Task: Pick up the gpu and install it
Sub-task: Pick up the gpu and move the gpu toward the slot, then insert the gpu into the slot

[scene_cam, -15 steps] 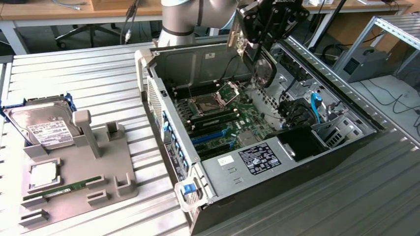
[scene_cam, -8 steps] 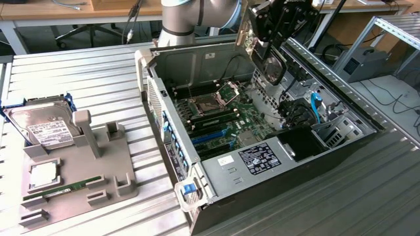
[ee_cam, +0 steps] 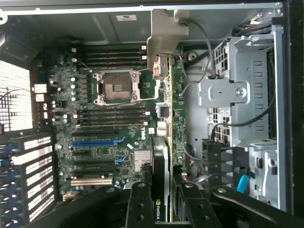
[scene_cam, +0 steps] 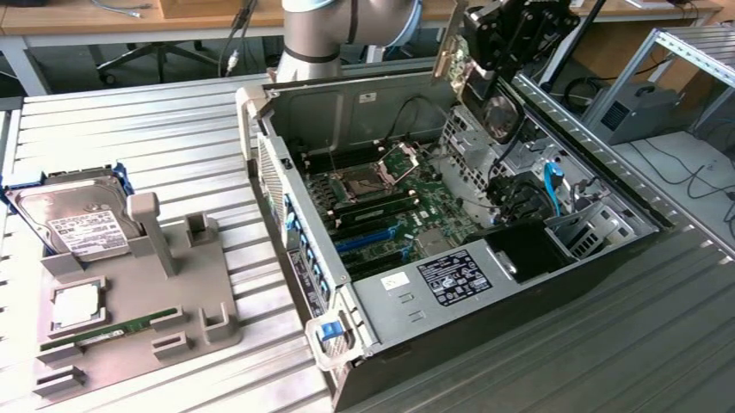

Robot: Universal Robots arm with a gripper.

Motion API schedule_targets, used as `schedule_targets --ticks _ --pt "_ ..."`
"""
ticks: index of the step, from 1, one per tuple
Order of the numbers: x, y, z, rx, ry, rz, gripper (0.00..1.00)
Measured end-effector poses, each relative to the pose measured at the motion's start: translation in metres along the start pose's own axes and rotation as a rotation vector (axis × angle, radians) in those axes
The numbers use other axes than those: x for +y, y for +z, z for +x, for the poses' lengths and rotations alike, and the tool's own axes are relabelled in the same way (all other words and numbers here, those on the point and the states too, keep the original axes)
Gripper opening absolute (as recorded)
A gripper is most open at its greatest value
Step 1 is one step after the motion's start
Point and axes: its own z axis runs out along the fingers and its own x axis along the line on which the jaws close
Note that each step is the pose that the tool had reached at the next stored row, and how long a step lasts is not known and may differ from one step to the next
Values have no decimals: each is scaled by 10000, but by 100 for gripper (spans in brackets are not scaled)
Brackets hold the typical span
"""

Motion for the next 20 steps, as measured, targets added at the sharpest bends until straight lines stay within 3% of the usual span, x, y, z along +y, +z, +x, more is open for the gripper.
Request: schedule_targets --ticks 4,11,20 --pt "6 4 -130 0 0 0 27" --pt "12 6 -221 0 -2 1 27" --pt "12 6 -226 0 -1 0 27"
